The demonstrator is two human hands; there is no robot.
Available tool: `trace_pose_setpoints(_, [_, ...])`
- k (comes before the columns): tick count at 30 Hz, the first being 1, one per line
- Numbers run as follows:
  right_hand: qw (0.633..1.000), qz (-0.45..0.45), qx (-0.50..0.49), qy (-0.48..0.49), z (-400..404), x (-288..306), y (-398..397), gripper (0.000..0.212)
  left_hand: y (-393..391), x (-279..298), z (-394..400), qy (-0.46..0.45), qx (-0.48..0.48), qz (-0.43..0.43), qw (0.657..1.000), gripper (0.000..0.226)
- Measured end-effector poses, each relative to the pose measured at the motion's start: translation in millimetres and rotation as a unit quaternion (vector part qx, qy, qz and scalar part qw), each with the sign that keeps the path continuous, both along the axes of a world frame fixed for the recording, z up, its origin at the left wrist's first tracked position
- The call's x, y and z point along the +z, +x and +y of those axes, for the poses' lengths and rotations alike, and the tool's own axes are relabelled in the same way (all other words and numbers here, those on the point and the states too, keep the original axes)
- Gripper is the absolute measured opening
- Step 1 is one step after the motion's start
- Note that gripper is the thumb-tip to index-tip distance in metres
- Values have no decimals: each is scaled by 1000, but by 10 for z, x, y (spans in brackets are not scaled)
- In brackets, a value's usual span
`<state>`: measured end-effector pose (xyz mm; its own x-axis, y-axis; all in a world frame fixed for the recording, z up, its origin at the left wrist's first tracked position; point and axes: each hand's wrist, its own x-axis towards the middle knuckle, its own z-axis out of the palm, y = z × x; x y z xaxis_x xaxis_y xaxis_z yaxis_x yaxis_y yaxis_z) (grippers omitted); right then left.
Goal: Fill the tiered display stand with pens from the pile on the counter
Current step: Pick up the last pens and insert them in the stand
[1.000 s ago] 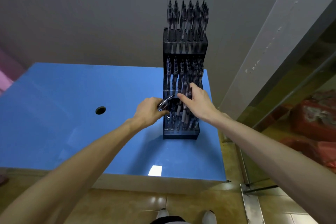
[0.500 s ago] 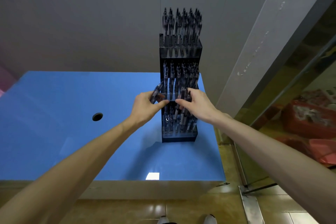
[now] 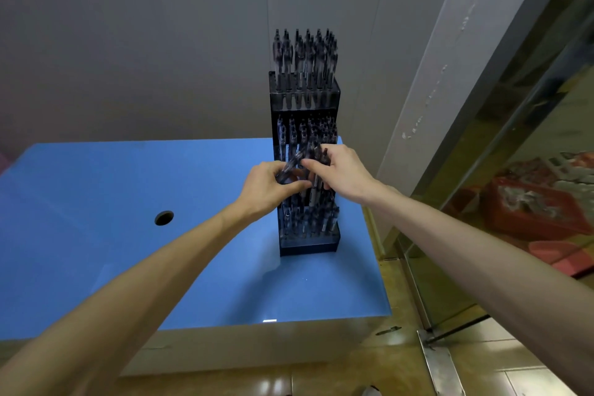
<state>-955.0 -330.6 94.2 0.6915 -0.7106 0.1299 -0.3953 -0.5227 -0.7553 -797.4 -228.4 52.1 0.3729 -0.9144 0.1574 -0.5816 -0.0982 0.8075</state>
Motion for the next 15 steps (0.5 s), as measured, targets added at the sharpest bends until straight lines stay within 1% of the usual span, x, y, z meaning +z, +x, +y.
trace_pose_setpoints(3, [1000,3,9,2,55,-4,21,22,33,-8,8,-7,-4,15,1000,6])
trace_pose_setpoints(4, [1000,4,9,6,73,-3,24,24,46,-10,14,-6,-8,19,1000,6])
trace_pose_setpoints(9, [999,22,23,6,151,-2,59,34,88,-9,101,2,10,7,1000,9])
trace_pose_setpoints(12, [999,29,19,-8,148,1,65,40,141,-54,181,-3,52,-12,999,11])
trace_pose_setpoints(15, [1000,20,3,-23,87,-17,50,49,245,-93,233,0,95,-1,995,12])
